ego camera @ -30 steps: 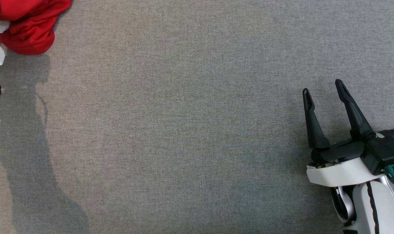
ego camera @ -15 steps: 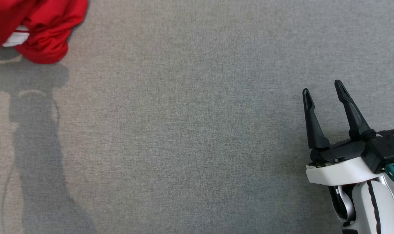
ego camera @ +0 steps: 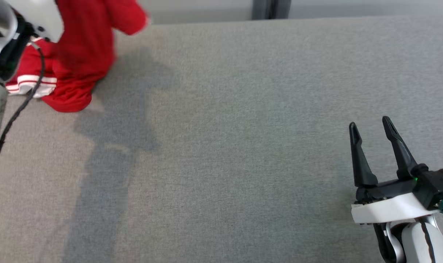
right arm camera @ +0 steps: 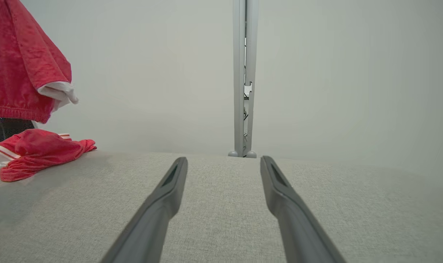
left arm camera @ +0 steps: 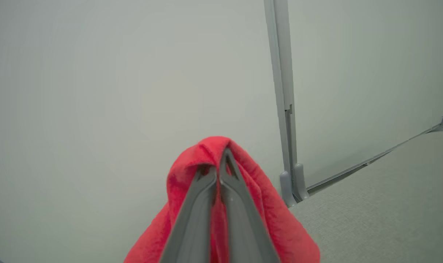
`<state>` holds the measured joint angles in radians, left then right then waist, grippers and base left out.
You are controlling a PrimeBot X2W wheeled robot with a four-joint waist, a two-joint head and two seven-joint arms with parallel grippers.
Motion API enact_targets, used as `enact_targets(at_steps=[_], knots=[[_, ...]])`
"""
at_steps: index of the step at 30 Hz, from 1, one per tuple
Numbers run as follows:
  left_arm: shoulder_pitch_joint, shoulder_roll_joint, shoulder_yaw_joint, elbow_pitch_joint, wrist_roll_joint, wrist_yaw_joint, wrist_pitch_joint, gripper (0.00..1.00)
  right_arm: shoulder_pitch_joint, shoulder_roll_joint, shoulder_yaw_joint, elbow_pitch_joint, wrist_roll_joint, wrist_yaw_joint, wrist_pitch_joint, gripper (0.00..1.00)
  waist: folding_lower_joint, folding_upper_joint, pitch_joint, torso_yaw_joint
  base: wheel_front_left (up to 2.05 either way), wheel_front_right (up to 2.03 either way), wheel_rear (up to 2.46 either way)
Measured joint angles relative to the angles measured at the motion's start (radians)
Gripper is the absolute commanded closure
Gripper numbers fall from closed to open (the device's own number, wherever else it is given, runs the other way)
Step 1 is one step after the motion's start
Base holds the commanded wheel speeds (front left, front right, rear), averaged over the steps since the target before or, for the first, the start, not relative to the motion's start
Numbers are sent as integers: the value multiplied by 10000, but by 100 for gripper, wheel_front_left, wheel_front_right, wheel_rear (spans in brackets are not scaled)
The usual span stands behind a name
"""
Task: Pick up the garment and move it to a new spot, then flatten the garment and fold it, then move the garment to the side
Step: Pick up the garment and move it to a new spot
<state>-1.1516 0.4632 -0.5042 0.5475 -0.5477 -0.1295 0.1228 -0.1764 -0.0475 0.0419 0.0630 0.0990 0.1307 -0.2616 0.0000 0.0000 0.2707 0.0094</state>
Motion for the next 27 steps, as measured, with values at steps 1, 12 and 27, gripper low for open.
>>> enact_targets(at_steps=[1,12,27], knots=[[-5,-29,-165,-199,-121,0,4,100,70,0,-48,13,44,0,0,0,0,0,-132,-59,0,0,0],[702,-1338,-1783,-2117,-1333,0,-188,100,629,-4,-702,77,201,0,0,0,0,0,-949,-827,0,0,0],[2632,-3333,-3281,1404,-1824,0,-2313,100,381,-2,-426,58,372,0,0,0,0,0,-355,-1609,0,0,0]])
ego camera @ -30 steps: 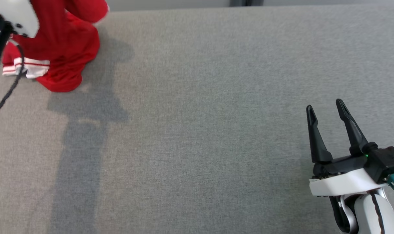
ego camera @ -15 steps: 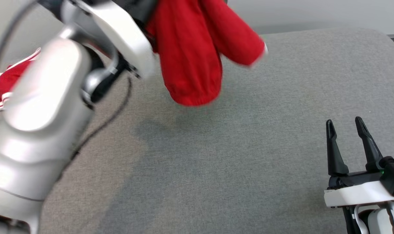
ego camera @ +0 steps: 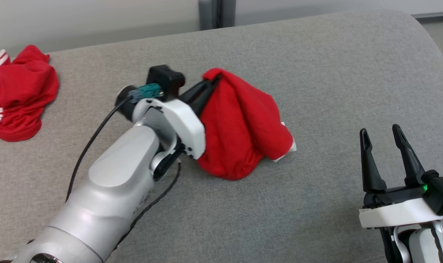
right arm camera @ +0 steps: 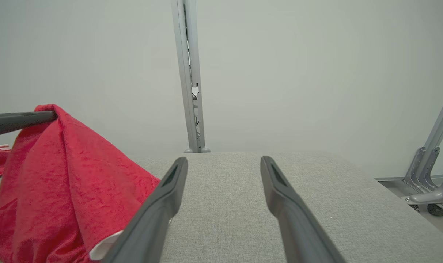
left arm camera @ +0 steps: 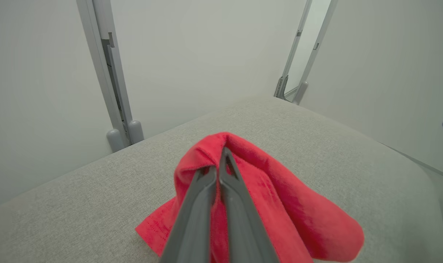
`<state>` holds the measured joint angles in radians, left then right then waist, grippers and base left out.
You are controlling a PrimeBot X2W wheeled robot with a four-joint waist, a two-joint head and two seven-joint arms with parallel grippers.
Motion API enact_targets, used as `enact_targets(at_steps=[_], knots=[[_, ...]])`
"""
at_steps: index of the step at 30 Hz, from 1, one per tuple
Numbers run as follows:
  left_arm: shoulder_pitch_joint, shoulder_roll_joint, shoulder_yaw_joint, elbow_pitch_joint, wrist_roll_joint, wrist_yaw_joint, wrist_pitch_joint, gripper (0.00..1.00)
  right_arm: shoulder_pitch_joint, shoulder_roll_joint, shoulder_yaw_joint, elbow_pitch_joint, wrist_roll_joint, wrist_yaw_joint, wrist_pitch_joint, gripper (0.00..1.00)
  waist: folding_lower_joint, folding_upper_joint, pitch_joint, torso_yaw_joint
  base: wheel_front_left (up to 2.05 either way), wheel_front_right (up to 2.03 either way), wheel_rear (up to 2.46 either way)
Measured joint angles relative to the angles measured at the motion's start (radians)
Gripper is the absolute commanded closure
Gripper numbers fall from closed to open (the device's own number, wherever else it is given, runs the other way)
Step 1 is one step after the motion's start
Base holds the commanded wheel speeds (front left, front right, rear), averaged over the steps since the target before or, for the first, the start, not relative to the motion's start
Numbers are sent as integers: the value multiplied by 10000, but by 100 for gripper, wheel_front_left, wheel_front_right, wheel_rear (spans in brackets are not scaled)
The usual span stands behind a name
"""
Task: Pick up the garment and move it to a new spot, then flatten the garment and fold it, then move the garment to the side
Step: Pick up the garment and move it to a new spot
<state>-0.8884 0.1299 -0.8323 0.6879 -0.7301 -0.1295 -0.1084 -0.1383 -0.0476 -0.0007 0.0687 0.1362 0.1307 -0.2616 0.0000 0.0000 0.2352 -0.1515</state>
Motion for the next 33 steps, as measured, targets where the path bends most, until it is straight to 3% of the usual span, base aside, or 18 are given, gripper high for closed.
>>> enact_targets(at_steps=[9,10,12,13,22,33], knots=[[-91,-117,224,2778,21,105,-991,100,-21,0,-115,40,10,0,0,0,0,0,276,-315,0,0,0],[-136,-155,240,2949,21,105,-1074,67,-21,-2,-146,48,6,0,0,0,0,0,260,-297,0,0,0],[-216,-242,240,3206,27,104,-1220,14,-20,0,-161,58,-6,0,0,0,0,0,213,-238,0,0,0],[-219,-288,236,3323,27,104,-1267,0,-20,-2,-153,61,-6,0,0,0,0,0,180,-200,0,0,0],[89,-548,199,3615,17,61,-1501,0,72,2,-165,127,-104,0,0,0,0,0,-253,280,0,0,0],[2149,-267,2458,253,1285,943,-1557,0,465,6,-337,109,-343,0,0,0,0,0,-1026,926,0,0,0]])
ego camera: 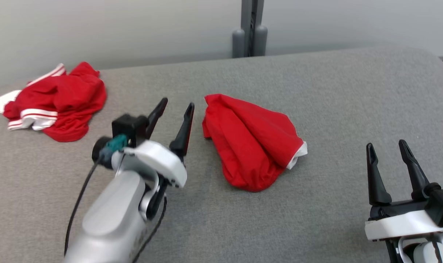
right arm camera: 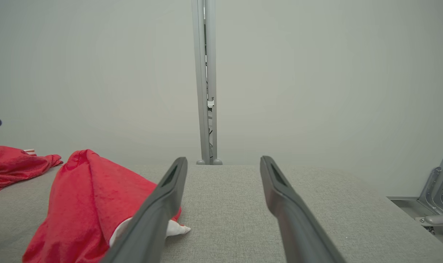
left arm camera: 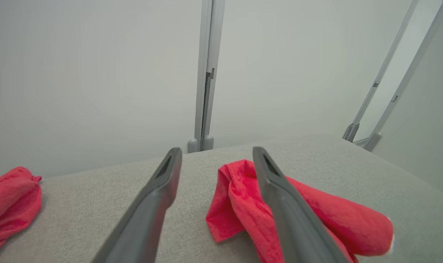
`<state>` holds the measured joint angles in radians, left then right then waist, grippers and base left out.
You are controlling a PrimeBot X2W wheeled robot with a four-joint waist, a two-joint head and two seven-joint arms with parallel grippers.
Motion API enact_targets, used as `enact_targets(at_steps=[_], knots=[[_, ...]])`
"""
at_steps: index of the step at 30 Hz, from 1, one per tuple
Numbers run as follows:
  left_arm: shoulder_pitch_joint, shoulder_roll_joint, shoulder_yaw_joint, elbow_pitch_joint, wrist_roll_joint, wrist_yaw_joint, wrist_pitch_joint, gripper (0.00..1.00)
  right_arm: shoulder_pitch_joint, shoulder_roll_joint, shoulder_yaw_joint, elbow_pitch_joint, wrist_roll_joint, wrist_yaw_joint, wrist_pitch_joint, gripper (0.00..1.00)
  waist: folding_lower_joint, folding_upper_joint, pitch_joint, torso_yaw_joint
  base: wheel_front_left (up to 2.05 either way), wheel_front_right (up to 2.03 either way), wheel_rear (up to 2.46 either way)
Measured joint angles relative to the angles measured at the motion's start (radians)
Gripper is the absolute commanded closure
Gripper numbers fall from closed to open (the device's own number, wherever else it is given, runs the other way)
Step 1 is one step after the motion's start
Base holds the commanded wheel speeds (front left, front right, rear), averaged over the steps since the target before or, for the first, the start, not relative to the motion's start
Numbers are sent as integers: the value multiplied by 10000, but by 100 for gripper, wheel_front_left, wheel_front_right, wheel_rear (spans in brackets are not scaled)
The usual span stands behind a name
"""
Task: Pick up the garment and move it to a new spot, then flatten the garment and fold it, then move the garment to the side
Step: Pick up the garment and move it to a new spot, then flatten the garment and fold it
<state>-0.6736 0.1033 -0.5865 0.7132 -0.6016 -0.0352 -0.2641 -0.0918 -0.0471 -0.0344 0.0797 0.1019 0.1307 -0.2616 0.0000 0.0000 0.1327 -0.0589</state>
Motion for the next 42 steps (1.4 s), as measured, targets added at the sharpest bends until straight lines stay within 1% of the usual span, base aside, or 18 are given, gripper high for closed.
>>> enact_targets(at_steps=[4,11,21,27,33,42], knots=[[1471,-6,974,-1244,660,359,0,0,184,-4,-6,38,-58,0,0,0,0,0,-420,255,0,0,0],[3867,-98,2412,-2993,1647,773,0,0,578,-4,-2,125,-61,0,0,0,0,0,-1071,668,0,0,0],[6467,-378,3833,-5001,2545,790,0,0,1099,-4,-46,270,132,0,0,0,-1,0,-1452,1146,0,0,0],[7078,-493,4207,-5223,2715,794,0,0,1405,-2,-23,313,309,0,0,0,0,0,-1496,1229,0,0,0],[7131,-535,4335,-5231,2817,729,0,0,1424,-4,84,353,445,0,0,0,0,0,-1470,1145,0,0,0],[7137,-545,4222,-5208,2686,731,0,0,1380,-4,73,345,447,0,0,0,-1,0,-1456,1059,0,0,0]])
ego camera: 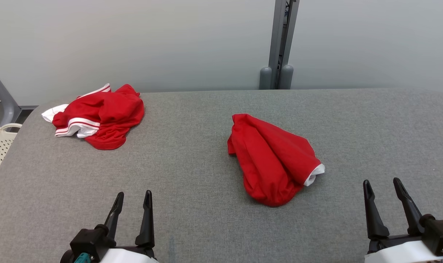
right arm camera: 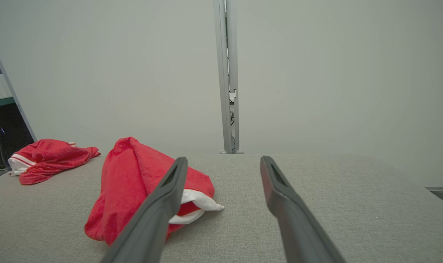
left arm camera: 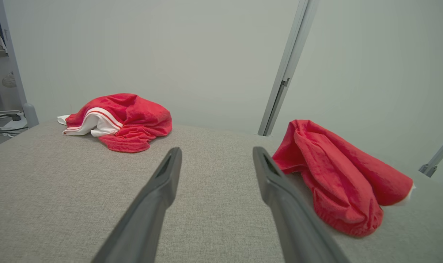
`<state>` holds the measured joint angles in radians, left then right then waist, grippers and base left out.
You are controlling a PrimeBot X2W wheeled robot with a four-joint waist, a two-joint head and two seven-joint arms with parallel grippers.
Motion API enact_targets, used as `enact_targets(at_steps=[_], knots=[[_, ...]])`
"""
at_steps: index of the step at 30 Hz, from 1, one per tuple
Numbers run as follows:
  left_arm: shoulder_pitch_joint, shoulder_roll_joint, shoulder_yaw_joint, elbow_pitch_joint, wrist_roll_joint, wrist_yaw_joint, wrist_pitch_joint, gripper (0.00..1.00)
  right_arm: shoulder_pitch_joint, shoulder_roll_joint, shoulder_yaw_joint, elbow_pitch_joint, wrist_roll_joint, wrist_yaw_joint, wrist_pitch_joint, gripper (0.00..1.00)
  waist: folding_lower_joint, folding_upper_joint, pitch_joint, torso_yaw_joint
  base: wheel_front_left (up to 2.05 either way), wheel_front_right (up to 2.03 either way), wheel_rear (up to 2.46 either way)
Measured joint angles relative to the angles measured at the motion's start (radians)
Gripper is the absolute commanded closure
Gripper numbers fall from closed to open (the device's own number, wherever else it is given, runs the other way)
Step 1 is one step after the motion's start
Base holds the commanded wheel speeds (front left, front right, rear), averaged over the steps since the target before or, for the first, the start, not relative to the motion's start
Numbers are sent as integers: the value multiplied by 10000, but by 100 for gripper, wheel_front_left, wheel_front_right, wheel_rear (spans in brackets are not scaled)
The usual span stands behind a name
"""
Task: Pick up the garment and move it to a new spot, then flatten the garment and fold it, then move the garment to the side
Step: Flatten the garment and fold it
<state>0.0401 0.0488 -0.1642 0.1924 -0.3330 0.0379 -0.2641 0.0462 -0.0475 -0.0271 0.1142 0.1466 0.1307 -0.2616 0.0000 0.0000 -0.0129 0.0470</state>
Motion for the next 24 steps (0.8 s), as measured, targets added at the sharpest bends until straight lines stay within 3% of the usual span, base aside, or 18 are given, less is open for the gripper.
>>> enact_targets(at_steps=[14,20,24], knots=[[-62,-6,-278,86,-50,29,0,0,-244,-6,322,428,-92,0,0,0,1,0,133,362,0,0,0],[-174,-8,-366,84,-84,-4,0,0,-997,0,763,1743,362,0,2,0,1,0,304,882,0,0,0],[-301,2,-412,73,-115,-4,0,0,-1683,13,451,2708,972,0,-2,0,1,0,455,1296,0,0,0]])
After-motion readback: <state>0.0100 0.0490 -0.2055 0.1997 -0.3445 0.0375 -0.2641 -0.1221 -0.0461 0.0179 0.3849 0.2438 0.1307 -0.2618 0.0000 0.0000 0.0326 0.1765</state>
